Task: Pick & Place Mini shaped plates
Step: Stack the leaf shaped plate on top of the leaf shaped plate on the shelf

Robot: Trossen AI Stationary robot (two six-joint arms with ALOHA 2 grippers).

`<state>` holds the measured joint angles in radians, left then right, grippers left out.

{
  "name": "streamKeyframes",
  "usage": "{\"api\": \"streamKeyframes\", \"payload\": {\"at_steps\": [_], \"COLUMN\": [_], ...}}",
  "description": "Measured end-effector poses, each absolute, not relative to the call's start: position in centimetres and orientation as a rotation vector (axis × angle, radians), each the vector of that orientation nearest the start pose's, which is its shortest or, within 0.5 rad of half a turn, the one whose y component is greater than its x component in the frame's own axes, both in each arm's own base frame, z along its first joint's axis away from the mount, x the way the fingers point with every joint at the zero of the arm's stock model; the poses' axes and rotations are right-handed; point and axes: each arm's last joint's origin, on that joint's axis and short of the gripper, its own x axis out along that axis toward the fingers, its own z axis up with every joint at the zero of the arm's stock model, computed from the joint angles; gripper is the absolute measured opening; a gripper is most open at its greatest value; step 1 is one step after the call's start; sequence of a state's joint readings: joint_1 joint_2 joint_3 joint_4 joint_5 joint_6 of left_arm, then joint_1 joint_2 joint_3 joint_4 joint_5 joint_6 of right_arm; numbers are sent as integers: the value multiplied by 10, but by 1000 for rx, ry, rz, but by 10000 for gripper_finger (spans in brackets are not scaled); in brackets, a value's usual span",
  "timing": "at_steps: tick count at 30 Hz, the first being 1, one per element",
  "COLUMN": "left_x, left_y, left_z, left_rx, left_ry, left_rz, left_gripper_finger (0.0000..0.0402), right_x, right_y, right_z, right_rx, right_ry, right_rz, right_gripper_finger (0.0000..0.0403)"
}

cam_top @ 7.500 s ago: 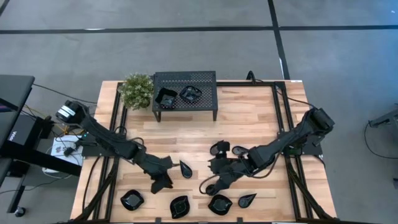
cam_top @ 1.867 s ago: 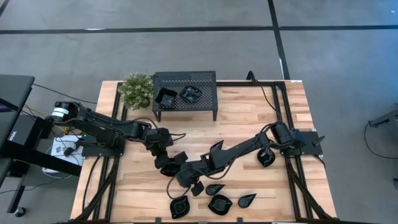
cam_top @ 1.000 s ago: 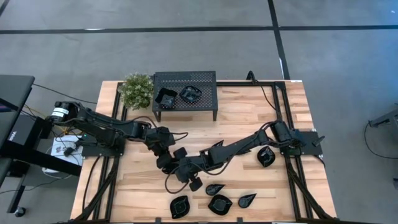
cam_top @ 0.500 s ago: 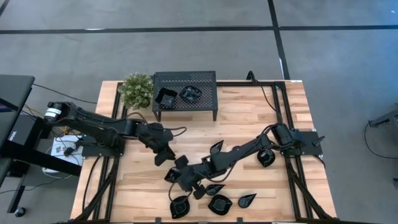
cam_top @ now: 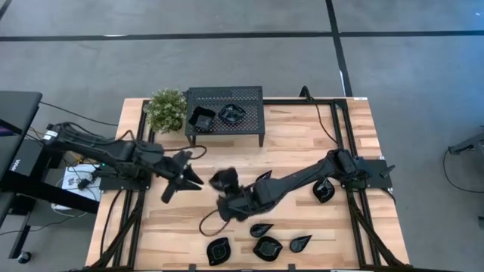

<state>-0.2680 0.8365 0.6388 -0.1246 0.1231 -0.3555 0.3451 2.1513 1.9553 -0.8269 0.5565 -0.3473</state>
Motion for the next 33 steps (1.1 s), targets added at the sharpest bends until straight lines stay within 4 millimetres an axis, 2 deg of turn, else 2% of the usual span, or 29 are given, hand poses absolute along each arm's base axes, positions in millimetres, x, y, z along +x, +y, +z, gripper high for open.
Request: {"api": "streamKeyframes", "payload": {"at_steps": [5, 10, 12, 16, 19, 26, 33], "left_x": [171, 172, 172, 173, 173, 174, 174], "left_y": [-57, -60, -60, -60, -61, -61, -61], "left_z": [285, 281, 276, 271, 270, 271, 271], "left_rx": [-275, -269, -261, -242, -242, -243, -243], "left_ry": [347, 364, 382, 394, 395, 389, 389], "left_rz": [-353, -365, -363, -362, -363, -365, -365], "left_gripper_finger": [100, 100, 100, 100, 100, 100, 100], "right_x": [443, 441, 442, 444, 443, 442, 444], "right_y": [103, 44, 18, -32, -60, -93, -94], "right_z": [291, 325, 333, 336, 336, 332, 332], "right_rx": [-856, -706, -627, -462, -387, -292, -313], "right_ry": [1026, 1046, 1031, 1016, 1008, 991, 983], "right_rz": [-287, -384, -384, -373, -382, -407, -364], "right_gripper_finger": [12, 12, 12, 12, 12, 12, 23]}}
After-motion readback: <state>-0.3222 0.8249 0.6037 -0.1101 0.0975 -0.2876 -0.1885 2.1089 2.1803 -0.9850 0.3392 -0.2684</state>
